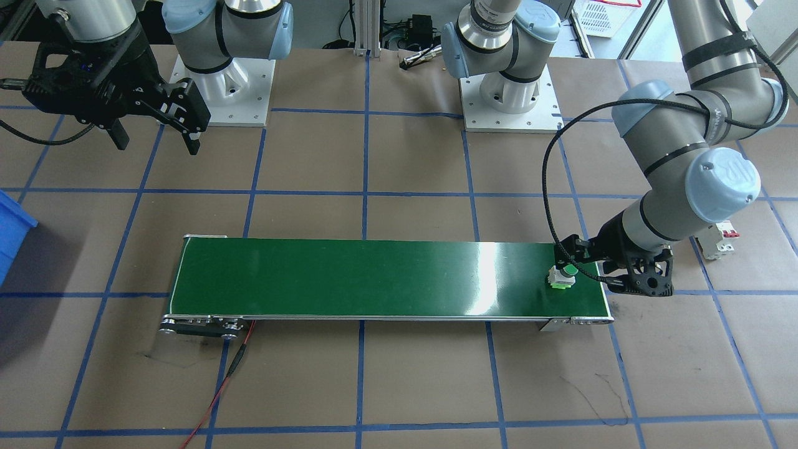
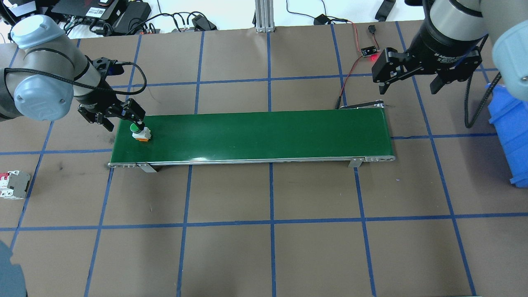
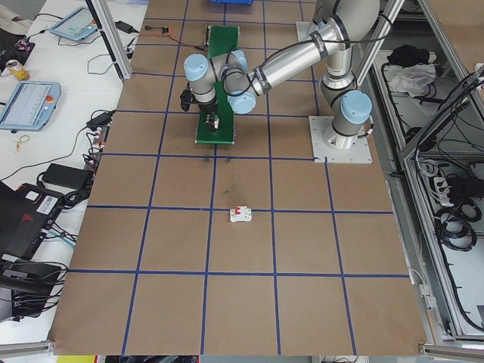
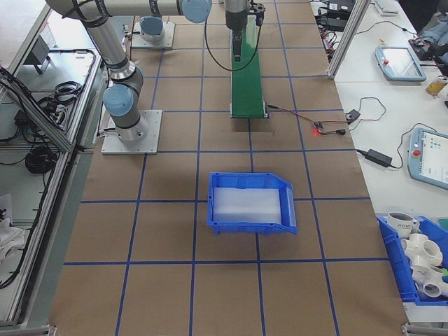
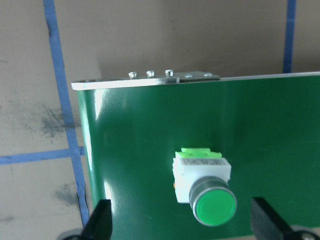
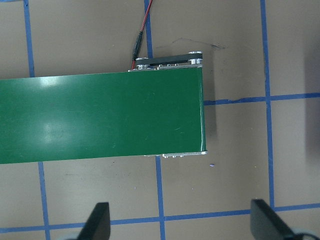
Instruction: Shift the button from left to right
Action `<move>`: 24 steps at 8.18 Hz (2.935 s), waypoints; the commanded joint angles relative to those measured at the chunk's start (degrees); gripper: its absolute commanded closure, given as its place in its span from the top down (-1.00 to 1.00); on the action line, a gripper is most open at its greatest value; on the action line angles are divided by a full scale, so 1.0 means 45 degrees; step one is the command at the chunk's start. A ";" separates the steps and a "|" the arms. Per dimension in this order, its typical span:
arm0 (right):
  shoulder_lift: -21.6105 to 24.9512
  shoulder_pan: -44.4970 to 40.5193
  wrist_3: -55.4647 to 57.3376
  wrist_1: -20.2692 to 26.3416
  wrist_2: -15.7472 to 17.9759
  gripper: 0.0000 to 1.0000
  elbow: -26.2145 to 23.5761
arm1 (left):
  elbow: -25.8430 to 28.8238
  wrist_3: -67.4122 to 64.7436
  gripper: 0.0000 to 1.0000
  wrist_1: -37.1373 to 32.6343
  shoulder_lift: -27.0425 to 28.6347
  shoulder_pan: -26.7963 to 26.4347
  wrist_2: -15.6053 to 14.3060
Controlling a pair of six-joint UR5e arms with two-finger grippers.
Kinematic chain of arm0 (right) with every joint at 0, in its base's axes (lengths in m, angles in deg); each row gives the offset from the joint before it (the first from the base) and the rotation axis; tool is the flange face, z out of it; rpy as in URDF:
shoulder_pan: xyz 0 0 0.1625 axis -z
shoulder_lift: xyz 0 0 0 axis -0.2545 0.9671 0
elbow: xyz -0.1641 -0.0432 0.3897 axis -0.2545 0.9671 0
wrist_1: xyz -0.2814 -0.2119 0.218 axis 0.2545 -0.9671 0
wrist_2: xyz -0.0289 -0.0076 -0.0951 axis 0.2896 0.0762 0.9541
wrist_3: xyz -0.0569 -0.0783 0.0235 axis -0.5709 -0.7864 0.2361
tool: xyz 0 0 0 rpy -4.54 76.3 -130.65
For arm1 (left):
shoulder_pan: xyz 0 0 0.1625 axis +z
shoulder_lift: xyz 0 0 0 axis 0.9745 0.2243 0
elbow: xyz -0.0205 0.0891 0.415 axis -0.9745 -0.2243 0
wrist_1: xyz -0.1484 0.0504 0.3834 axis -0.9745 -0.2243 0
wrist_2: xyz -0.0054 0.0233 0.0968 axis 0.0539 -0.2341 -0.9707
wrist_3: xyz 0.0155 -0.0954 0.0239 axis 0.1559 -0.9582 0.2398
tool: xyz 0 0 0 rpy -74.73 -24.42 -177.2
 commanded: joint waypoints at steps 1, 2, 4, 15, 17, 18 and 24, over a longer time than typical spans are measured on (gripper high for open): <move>-0.0005 0.0000 0.0000 0.0000 0.0019 1.00 0.0000 | 0.0069 -0.2148 1.00 -0.2091 -0.2121 -0.1132 0.0127; -0.0024 0.0019 0.0000 -0.0019 0.0058 1.00 0.0058 | 0.0070 -0.2156 1.00 -0.2488 -0.2827 -0.1387 0.0089; -0.0063 0.0019 0.0039 0.0019 0.0039 1.00 0.0019 | 0.0186 -0.2176 1.00 -0.3385 -0.3593 -0.1468 -0.0087; -0.3696 0.0450 0.1165 -0.3922 -0.1973 1.00 -0.0857 | 0.0519 -0.2000 1.00 -0.3430 -0.3829 -0.1429 -0.0361; -0.3696 -0.0192 0.1852 -0.4373 -0.1992 1.00 -0.0977 | 0.0441 -0.2000 1.00 -0.3352 -0.3810 -0.1429 -0.0380; -0.3696 -0.0582 0.2571 -0.4433 -0.1992 1.00 -0.0977 | 0.0518 -0.2000 1.00 -0.3351 -0.3772 -0.1429 -0.0400; -0.4321 -0.2243 0.5112 -0.6035 -0.2012 1.00 -0.0957 | 0.0382 -0.2000 1.00 -0.3332 -0.3752 -0.1292 -0.0341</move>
